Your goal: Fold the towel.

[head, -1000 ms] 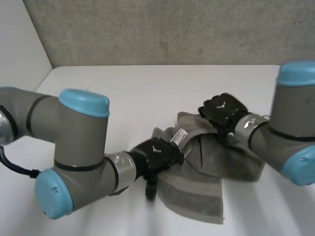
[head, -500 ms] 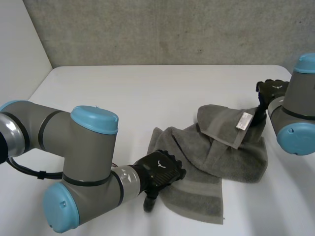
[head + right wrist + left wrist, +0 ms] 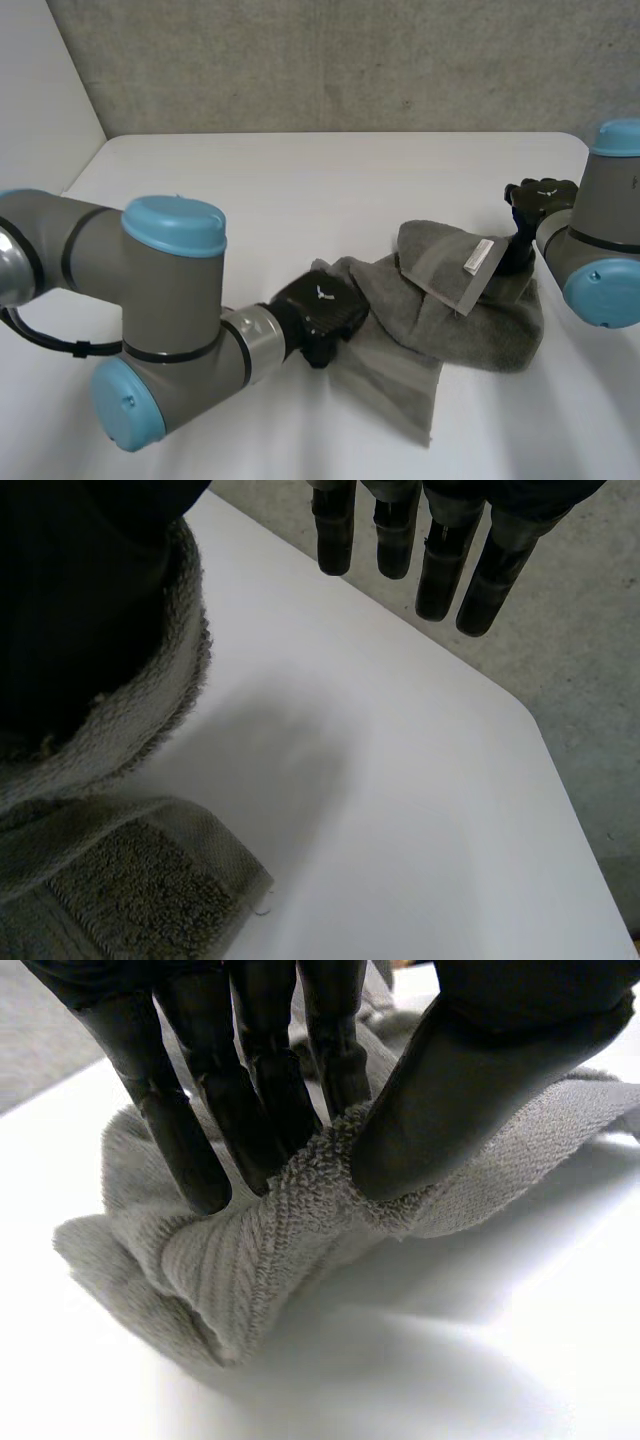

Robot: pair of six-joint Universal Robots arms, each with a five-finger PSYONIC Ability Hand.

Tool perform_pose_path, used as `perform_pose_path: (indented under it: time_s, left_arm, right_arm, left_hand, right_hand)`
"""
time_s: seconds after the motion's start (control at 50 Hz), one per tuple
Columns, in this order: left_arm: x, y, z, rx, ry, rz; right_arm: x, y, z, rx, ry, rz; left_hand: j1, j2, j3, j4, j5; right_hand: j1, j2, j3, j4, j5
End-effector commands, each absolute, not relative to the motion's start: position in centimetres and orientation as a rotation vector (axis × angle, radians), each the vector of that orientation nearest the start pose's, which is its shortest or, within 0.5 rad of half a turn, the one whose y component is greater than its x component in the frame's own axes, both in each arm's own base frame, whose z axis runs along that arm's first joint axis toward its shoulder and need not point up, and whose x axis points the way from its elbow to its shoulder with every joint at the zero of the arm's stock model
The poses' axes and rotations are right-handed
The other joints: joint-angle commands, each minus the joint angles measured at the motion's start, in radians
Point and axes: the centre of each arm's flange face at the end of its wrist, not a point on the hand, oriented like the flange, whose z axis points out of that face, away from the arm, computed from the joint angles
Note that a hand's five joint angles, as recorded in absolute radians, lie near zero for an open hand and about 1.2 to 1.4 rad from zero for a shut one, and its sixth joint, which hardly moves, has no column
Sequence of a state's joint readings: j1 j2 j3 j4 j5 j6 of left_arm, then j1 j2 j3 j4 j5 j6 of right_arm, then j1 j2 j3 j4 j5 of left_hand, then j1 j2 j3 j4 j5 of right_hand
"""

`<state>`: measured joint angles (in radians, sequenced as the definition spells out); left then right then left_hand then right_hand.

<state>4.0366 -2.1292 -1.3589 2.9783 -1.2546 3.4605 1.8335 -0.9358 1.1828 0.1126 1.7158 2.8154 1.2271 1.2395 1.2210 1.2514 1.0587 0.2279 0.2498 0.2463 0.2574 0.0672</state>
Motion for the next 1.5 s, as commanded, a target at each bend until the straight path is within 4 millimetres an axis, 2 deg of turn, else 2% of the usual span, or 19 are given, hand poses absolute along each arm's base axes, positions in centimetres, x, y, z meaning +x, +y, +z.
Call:
perform_pose_path:
  time_s: [0.02,0.08,0.1,0.12,0.14,0.16,0.18,0.28,0.48,0.52,0.56,0.58,0.62,0.66,0.74,0.86,1.0,1.16,1.5]
  left_arm:
    - [-34.1,-21.3,19.3,1.535,2.674,-1.867]
    - [-32.5,-24.6,20.6,1.369,2.665,-1.940]
    - [-32.5,-24.6,20.6,1.368,2.665,-1.941]
    - [-31.5,-26.3,21.1,1.285,2.651,-1.965]
    - [-31.5,-26.3,21.1,1.285,2.651,-1.965]
    - [-30.3,-28.0,21.5,1.205,2.638,-1.980]
    - [-29.0,-29.8,21.5,1.128,2.628,-1.986]
    - [-26.4,-33.1,20.5,1.000,2.645,-1.956]
    - [-25.8,-34.3,18.9,0.962,2.681,-1.906]
    - [-25.8,-34.3,18.8,0.962,2.684,-1.902]
    - [-25.8,-34.2,18.8,0.967,2.683,-1.900]
    - [-25.8,-34.2,18.8,0.967,2.683,-1.900]
    - [-25.8,-34.0,19.0,0.980,2.685,-1.903]
    - [-25.9,-33.8,19.2,0.992,2.686,-1.908]
    - [-26.3,-32.9,20.0,1.045,2.688,-1.932]
    - [-26.5,-29.4,20.8,1.196,2.754,-1.930]
    - [-26.0,-24.7,19.9,1.269,2.850,-1.829]
    - [-25.9,-21.6,19.2,1.310,2.852,-1.818]
    - [-26.8,-21.0,16.1,1.388,2.591,-1.871]
  right_arm:
    - [22.1,-35.6,19.6,-0.797,2.622,-1.855]
    - [22.1,-35.5,19.9,-0.824,2.608,-1.857]
    - [22.1,-35.5,20.4,-0.835,2.593,-1.873]
    - [22.1,-35.5,20.8,-0.830,2.582,-1.890]
    - [22.1,-35.5,20.8,-0.830,2.582,-1.890]
    - [21.9,-35.5,21.2,-0.822,2.577,-1.903]
    - [21.8,-35.5,21.5,-0.815,2.575,-1.915]
    - [21.9,-35.4,21.6,-0.814,2.572,-1.917]
    - [22.1,-35.0,22.0,-0.826,2.561,-1.922]
    - [22.1,-34.5,23.6,-0.829,2.535,-1.955]
    - [22.0,-34.2,24.4,-0.828,2.524,-1.969]
    - [22.0,-34.2,24.4,-0.828,2.524,-1.969]
    - [21.6,-33.3,26.3,-0.845,2.502,-1.989]
    - [21.5,-32.9,27.0,-0.870,2.490,-1.989]
    - [21.6,-31.9,27.8,-0.917,2.446,-1.972]
    - [21.9,-31.5,26.9,-0.952,2.444,-1.922]
    - [21.9,-30.9,25.7,-0.973,2.471,-1.869]
    - [21.6,-30.4,24.2,-0.980,2.515,-1.799]
    - [21.2,-26.8,21.8,-1.023,2.498,-1.688]
  left_hand:
    - [0.093,0.081,0.099,0.069,0.087]
    - [0.090,0.078,0.096,0.066,0.084]
    - [0.090,0.078,0.096,0.066,0.084]
    - [0.082,0.069,0.088,0.057,0.075]
    - [0.081,0.069,0.088,0.057,0.075]
    - [0.079,0.066,0.085,0.054,0.072]
    - [0.070,0.057,0.076,0.045,0.064]
    - [0.020,0.008,0.026,-0.004,0.014]
    - [-0.015,-0.028,-0.009,-0.040,-0.021]
    - [-0.059,-0.072,-0.053,-0.084,-0.066]
    - [-0.363,-0.375,-0.357,-0.387,-0.369]
    - [-0.365,-0.377,-0.359,-0.389,-0.371]
    - [-0.917,-0.930,-0.911,-0.941,-0.923]
    - [-1.033,-1.045,-1.027,-1.057,-1.039]
    - [-1.037,-1.050,-1.031,-1.061,-1.043]
    - [-1.040,-1.052,-1.034,-1.064,-1.046]
    - [-1.037,-1.050,-1.031,-1.061,-1.043]
    - [-1.025,-1.038,-1.019,-1.050,-1.032]
    - [-0.996,-1.008,-0.990,-1.020,-1.002]
  right_hand:
    - [-0.053,-0.075,-0.072,-0.083,-0.067]
    - [-0.053,-0.075,-0.072,-0.083,-0.067]
    - [-0.053,-0.075,-0.072,-0.083,-0.067]
    - [-0.053,-0.075,-0.072,-0.083,-0.067]
    - [-0.053,-0.075,-0.072,-0.083,-0.067]
    - [-0.053,-0.075,-0.072,-0.083,-0.067]
    - [-0.053,-0.075,-0.072,-0.083,-0.067]
    - [-0.053,-0.075,-0.072,-0.083,-0.067]
    - [-0.053,-0.075,-0.072,-0.083,-0.067]
    - [-0.053,-0.075,-0.072,-0.083,-0.067]
    - [-0.053,-0.075,-0.072,-0.083,-0.067]
    - [-0.053,-0.075,-0.072,-0.083,-0.067]
    - [-0.053,-0.075,-0.072,-0.083,-0.067]
    - [-0.053,-0.075,-0.072,-0.083,-0.067]
    - [-0.053,-0.075,-0.072,-0.083,-0.067]
    - [-0.053,-0.075,-0.072,-0.083,-0.067]
    - [-0.053,-0.075,-0.072,-0.083,-0.067]
    - [-0.053,-0.075,-0.072,-0.083,-0.067]
    - [-0.053,-0.075,-0.072,-0.083,-0.067]
